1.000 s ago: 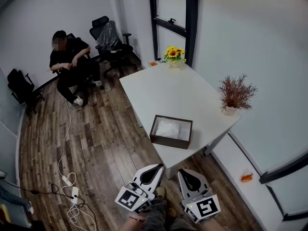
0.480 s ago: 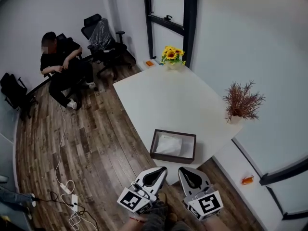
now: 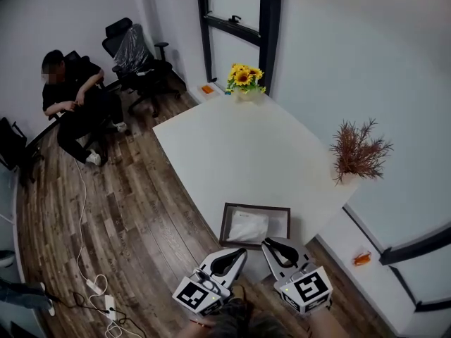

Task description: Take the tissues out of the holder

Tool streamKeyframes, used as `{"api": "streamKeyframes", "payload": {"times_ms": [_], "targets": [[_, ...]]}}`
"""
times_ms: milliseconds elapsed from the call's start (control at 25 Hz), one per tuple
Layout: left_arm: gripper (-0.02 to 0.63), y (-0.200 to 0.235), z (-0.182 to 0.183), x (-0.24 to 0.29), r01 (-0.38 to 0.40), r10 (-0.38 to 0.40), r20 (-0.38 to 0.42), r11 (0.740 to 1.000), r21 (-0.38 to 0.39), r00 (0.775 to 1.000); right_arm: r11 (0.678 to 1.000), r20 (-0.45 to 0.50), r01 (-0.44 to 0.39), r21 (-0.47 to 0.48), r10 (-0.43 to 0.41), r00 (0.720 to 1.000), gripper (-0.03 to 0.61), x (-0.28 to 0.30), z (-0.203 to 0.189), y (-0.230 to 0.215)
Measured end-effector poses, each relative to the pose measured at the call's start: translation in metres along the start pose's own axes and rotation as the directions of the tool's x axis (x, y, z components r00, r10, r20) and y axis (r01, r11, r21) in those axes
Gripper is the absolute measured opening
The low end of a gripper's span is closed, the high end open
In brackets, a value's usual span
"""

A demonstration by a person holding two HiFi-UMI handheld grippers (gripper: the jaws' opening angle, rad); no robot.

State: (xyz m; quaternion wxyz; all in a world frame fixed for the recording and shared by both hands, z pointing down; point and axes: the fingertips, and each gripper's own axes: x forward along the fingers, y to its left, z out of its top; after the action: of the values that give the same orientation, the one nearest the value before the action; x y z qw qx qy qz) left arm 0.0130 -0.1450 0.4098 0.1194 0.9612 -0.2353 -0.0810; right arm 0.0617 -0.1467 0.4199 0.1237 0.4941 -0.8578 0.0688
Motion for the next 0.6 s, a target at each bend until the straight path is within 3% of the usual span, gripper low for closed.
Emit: {"api": "streamKeyframes", "payload": {"times_ms": [120,320,600], "targets": [[0.008,0.004,-0.012,0.004,0.014,-0.015,-0.009,1.000,-0.021,1.000,0.999,-0.064,-0.023,0.029,0.025,0.998,0.009,0.010,-0.009,-0.016],[0.008,0.013,-0.021,0.008,0.006,-0.007,-0.018,0.999,-0.047,1.000,0.996,-0.171,-0.092,-0.011,0.088,0.981,0.085,0.035,-0.021,-0.032],[0.008,0.019,-0.043,0.011,-0.003,0.003,-0.008,1.000,-0.024,1.000,0.969,-0.389,-0.222,-0.111,0.163,0.907,0.155,0.066,-0.045,-0.046]]}}
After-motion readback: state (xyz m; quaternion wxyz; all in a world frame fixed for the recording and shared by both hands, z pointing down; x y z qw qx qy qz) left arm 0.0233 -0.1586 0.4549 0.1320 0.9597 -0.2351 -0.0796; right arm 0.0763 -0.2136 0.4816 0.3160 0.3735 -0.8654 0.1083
